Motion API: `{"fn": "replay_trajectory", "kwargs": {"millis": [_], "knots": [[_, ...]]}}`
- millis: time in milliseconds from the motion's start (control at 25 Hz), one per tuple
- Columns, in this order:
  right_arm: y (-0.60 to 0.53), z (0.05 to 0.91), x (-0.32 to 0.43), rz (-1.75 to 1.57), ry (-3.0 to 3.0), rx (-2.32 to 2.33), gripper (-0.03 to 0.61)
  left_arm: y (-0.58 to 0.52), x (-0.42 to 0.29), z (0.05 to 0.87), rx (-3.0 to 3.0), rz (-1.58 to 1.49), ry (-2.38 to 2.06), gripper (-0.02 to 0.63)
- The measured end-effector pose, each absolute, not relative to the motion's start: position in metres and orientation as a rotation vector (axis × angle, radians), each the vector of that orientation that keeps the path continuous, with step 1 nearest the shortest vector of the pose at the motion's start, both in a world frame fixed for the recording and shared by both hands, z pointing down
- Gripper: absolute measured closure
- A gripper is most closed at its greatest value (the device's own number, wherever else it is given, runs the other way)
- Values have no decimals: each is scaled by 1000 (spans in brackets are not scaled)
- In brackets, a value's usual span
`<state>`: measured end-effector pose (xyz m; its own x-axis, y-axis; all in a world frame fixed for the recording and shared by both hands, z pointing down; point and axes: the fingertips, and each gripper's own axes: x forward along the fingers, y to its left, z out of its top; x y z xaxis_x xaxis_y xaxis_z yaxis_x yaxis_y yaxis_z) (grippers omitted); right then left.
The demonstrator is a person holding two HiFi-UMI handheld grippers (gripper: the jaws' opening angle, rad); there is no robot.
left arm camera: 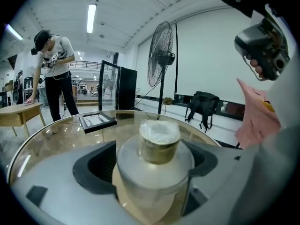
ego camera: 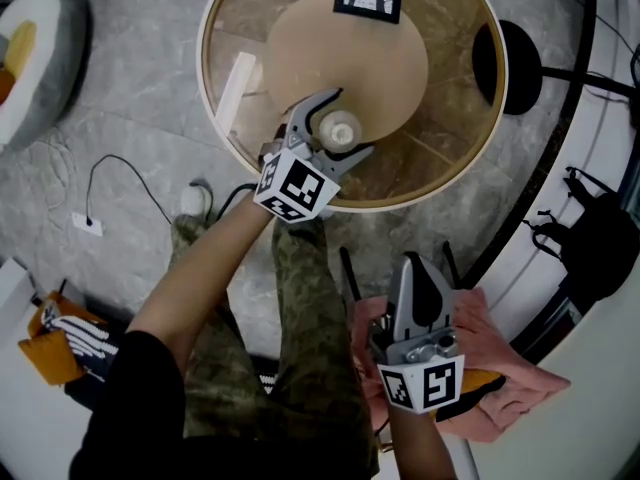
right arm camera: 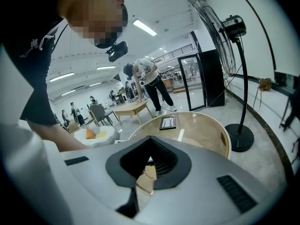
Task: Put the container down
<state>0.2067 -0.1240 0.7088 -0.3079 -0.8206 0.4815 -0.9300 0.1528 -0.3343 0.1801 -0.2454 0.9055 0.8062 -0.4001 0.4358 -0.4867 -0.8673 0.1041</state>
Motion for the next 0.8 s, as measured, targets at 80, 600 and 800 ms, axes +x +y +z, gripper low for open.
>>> {"fn": "replay_trajectory", "kwargs": {"millis": [80, 600, 800], "knots": [[-119, 705, 203, 862, -2236, 1724, 557, -244, 173, 902, 2776, 596, -693, 207], [-133, 643, 198, 690, -2207, 1779, 557, -214, 61, 786, 2580, 423, -852, 204], [-150, 564, 168, 603, -2258, 1727, 557, -196, 20, 653, 2509, 327, -865, 206]]}}
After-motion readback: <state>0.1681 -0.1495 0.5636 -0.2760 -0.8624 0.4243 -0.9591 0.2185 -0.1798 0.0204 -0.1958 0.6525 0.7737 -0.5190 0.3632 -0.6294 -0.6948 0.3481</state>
